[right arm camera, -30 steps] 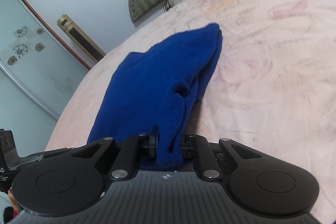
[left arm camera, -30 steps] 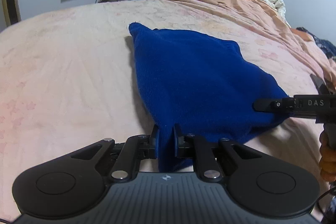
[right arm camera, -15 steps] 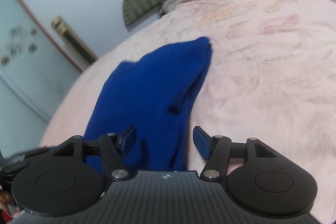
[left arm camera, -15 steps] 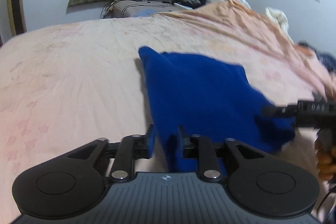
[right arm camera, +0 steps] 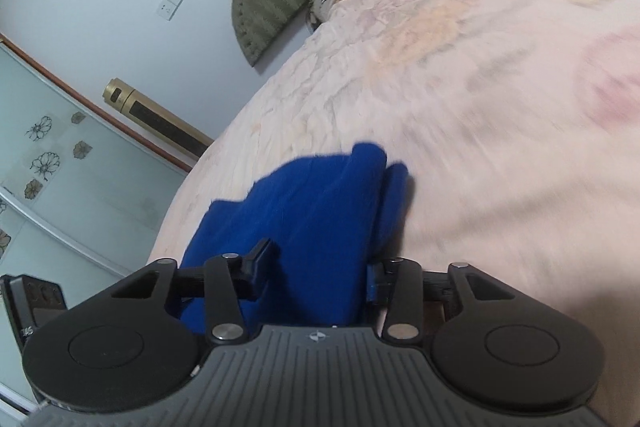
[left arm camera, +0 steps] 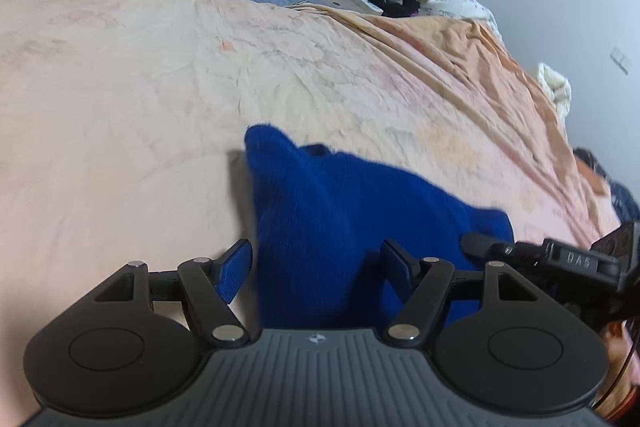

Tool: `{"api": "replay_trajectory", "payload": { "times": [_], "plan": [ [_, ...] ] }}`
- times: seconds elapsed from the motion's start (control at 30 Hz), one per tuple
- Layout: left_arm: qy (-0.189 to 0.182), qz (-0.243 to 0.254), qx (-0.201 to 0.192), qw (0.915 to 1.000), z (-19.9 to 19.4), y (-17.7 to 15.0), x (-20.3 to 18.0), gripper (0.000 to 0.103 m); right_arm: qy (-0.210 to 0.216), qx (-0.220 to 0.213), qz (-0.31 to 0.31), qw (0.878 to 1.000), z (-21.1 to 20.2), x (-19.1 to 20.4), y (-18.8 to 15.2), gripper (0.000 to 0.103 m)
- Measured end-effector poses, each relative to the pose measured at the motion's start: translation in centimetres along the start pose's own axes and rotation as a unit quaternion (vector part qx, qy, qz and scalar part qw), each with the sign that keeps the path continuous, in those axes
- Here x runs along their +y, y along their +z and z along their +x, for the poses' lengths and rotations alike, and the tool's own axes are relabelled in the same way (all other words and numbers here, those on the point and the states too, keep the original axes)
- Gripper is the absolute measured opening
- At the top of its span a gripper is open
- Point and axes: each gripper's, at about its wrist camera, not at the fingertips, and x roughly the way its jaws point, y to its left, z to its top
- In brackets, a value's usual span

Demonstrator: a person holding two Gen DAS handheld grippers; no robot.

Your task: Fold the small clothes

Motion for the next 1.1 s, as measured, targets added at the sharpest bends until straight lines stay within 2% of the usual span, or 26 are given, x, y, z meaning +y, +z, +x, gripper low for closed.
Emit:
{"api": "replay_trajectory", "payload": {
  "times": [0.1, 0.2, 0.27, 0.33, 0.43, 0.47, 0.53, 0.6, 0.63, 0.67, 0.73, 0.8, 0.83, 0.87, 0.93, 0.97, 1.03, 1.07, 1.1],
  "plan": [
    [-0.008, -0.017, -0.003, 0.9998, 1.5, 1.1, 0.4, 0.07, 0.008, 0.015, -0.016, 1.0, 1.7, 0.3, 1.2, 0.048],
    [-0.022, -0.031, 0.005, 0.9993, 2.8, 1.5, 0.8, 0.066, 0.016, 0.032, -0.042, 0.998, 3.4, 1.0, 2.0, 0.048],
    [-0.016, -0.019, 0.002, 0.9997, 3.1, 1.5, 0.7, 0.037, 0.025, 0.042, -0.058, 0.997, 4.4, 1.5, 2.3, 0.029],
    [-0.017, 0.004, -0.013, 0.9998, 2.8, 1.3, 0.6, 0.024, 0.014, 0.047, -0.073, 0.996, 5.1, 1.9, 2.5, 0.024],
    [-0.031, 0.028, -0.052, 0.9978, 1.3, 1.0, 0.6, 0.022, 0.01, 0.038, -0.115, 0.993, 5.0, 3.0, 2.7, 0.022],
    [-0.023, 0.035, -0.063, 0.9971, 1.1, 1.0, 0.6, 0.023, 0.015, 0.032, -0.131, 0.991, 4.8, 3.6, 2.7, 0.022],
    [0.001, 0.045, -0.056, 0.9974, 1.7, 1.1, 0.3, 0.023, 0.026, 0.015, -0.144, 0.989, 4.7, 4.2, 2.9, 0.022],
    [0.025, 0.058, -0.044, 0.997, 2.3, 1.0, -0.2, 0.025, -0.001, 0.003, -0.136, 0.991, 5.1, 4.0, 3.5, 0.022],
    [0.037, 0.069, -0.047, 0.9958, 2.0, 0.8, -0.7, 0.027, -0.023, 0.008, -0.134, 0.991, 5.6, 3.8, 3.6, 0.03],
    [0.049, 0.078, -0.049, 0.9945, 1.5, 0.7, -1.2, 0.03, -0.034, 0.013, -0.129, 0.991, 5.6, 3.6, 3.6, 0.042],
    [0.076, 0.098, -0.059, 0.9906, 0.0, 0.2, -2.2, 0.035, -0.059, 0.0, -0.133, 0.989, 4.7, 4.1, 3.1, 0.046],
    [0.102, 0.115, -0.075, 0.9853, -2.0, -0.8, -3.1, 0.048, -0.095, -0.019, -0.155, 0.983, 2.9, 5.1, 2.4, 0.05],
    [0.112, 0.118, -0.081, 0.9833, -3.0, -1.6, -3.6, 0.06, -0.12, -0.027, -0.172, 0.977, 1.9, 5.8, 1.8, 0.052],
    [0.118, 0.123, -0.087, 0.9815, -4.1, -2.7, -4.0, 0.067, -0.147, -0.037, -0.191, 0.97, 0.7, 6.5, 1.0, 0.053],
    [0.134, 0.131, -0.093, 0.9779, -5.9, -4.8, -4.7, 0.068, -0.181, -0.047, -0.225, 0.956, -1.4, 7.7, -0.8, 0.057],
    [0.145, 0.137, -0.092, 0.9756, -6.6, -6.3, -5.2, 0.068, -0.183, -0.045, -0.239, 0.952, -2.6, 8.1, -2.0, 0.059],
    [0.165, 0.15, -0.093, 0.9704, -7.5, -8.7, -5.7, 0.068, -0.173, -0.035, -0.255, 0.951, -4.3, 8.7, -4.1, 0.066],
    [0.188, 0.155, -0.09, 0.9656, -7.6, -9.9, -6.0, 0.069, -0.169, -0.025, -0.261, 0.95, -4.9, 8.8, -5.3, 0.073],
    [0.213, 0.161, -0.085, 0.9599, -7.6, -10.9, -6.3, 0.069, -0.175, -0.012, -0.268, 0.947, -5.0, 8.9, -6.2, 0.075]
  ]
}}
